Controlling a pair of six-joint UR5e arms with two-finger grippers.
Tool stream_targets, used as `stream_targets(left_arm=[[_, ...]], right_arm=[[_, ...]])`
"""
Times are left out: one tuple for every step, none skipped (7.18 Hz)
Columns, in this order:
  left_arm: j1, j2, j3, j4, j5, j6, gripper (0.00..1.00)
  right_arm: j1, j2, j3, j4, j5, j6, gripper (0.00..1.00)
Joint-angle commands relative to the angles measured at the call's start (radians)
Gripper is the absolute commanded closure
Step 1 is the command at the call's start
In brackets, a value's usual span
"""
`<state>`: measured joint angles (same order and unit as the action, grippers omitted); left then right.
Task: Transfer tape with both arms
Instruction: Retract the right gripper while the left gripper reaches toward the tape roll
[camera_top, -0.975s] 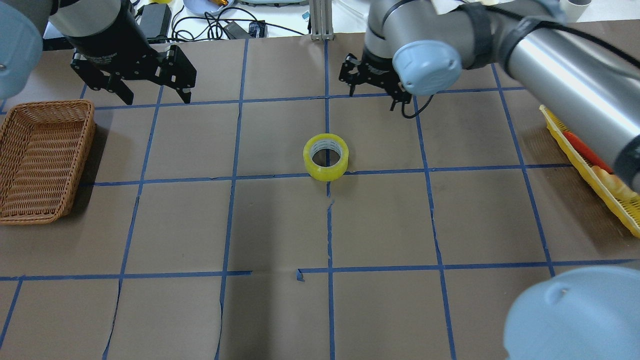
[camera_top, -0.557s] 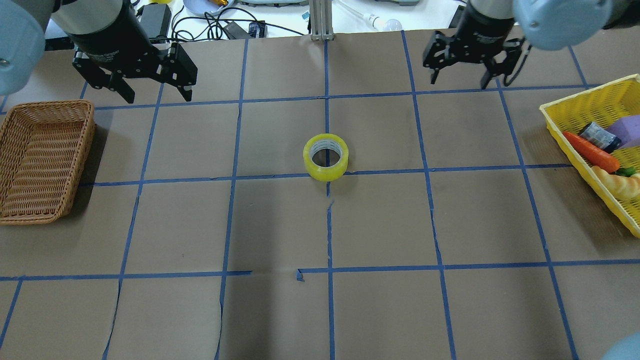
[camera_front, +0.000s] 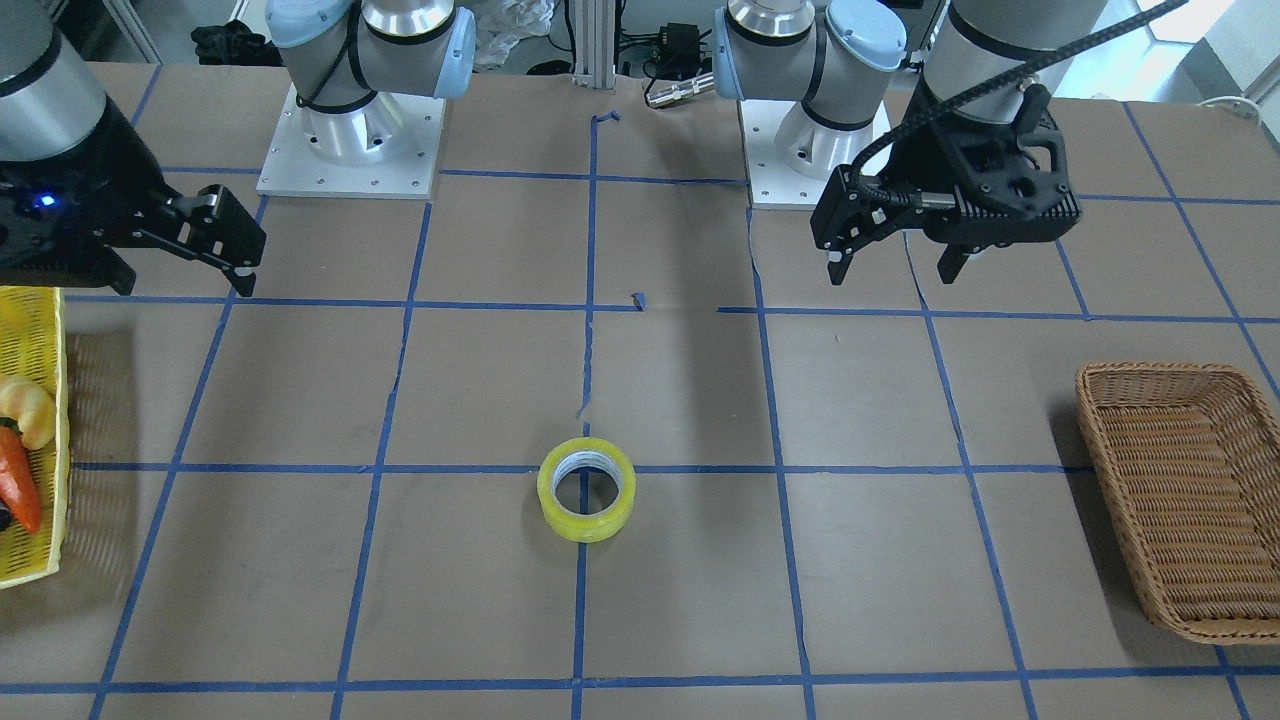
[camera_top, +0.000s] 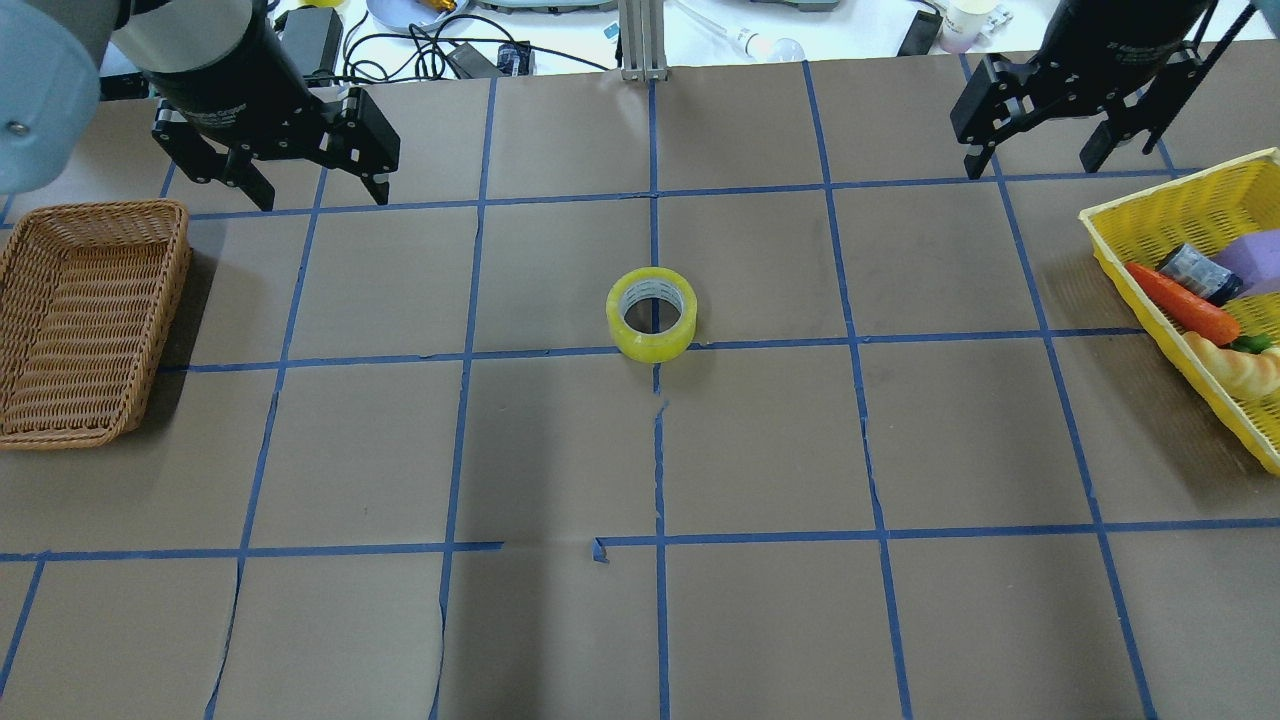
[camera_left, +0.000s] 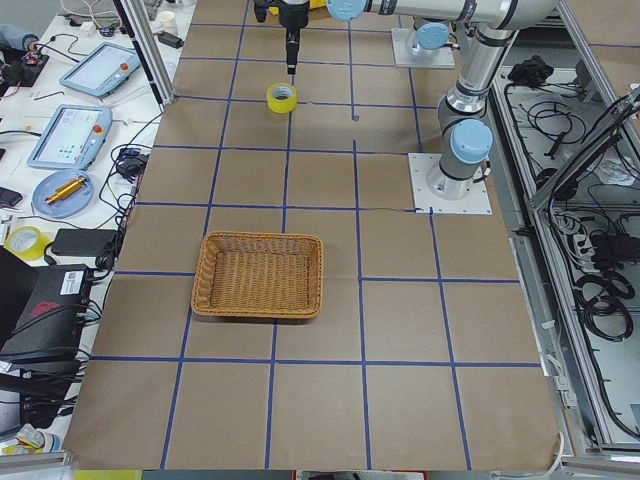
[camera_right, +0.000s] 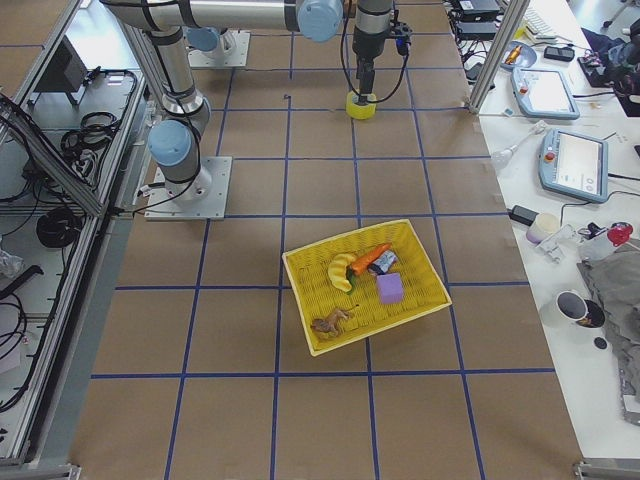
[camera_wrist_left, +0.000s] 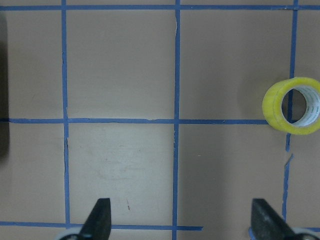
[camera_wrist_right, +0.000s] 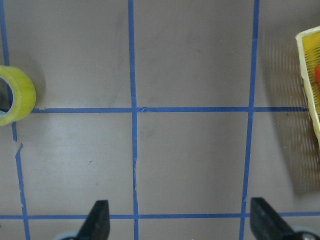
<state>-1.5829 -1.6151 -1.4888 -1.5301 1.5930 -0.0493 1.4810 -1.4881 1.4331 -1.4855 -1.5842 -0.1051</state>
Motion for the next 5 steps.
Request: stream_targets(left_arm=[[-0.075,-0.089,-0.010,0.103,-0.001,-0.075,0.00],[-0.103,-0.159,-0.031,0.190,-0.002,-0.096,0.00],[-0.136,-0.236,-0.066,0.328,-0.002,-0.106,0.00],[-0.161,-0.326,-0.092,0.495,-0.020,-0.113,0.06],[-0.198,-0.401,-0.093,0.581,-0.060,-0.151,0.06]], right_arm=[[0.090,-0.003,0.032,0.002,0.000,0.106,0.00],[0.087,-0.006,0.050,-0.001,0.000,0.104,0.00],[0.085,-0.011,0.050,-0.001,-0.007,0.105,0.00],[0.085,-0.015,0.052,-0.001,-0.010,0.101,0.00],[0.084,-0.015,0.052,0.001,-0.016,0.101,0.00]])
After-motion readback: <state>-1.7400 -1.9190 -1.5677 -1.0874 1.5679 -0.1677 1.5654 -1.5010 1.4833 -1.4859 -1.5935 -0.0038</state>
